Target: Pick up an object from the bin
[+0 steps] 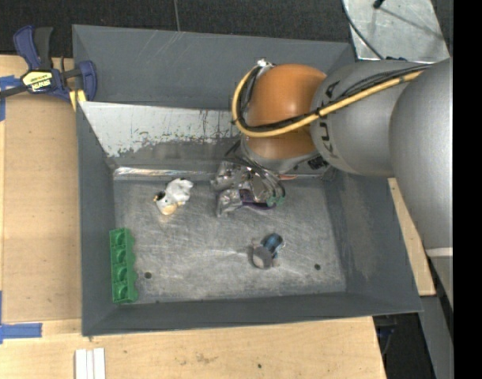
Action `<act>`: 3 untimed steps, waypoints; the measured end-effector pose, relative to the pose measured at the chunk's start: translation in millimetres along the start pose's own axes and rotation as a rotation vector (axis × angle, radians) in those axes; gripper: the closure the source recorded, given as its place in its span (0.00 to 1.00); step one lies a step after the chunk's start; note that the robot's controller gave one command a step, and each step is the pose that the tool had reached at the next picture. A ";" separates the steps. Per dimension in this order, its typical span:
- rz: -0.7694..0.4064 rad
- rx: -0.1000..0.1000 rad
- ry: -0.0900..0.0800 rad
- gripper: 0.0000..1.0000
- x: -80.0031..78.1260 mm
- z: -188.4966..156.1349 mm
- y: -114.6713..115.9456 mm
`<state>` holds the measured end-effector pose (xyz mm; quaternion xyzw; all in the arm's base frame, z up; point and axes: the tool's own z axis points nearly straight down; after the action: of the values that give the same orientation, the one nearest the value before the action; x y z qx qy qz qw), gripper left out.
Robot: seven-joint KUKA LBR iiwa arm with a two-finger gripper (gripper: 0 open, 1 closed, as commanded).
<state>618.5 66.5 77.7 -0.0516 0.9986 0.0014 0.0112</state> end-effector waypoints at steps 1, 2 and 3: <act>-0.397 -0.005 0.021 0.00 17.5 -2.1 55.7; -0.393 -0.003 0.022 0.00 17.5 -1.7 53.9; -0.440 -0.004 0.023 0.00 20.3 -11.0 52.6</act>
Offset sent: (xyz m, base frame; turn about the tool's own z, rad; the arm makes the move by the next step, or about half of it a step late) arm 0.0000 0.0000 0.0000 0.0000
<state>592.7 116.7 88.4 -0.2682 0.9634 0.0005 0.0000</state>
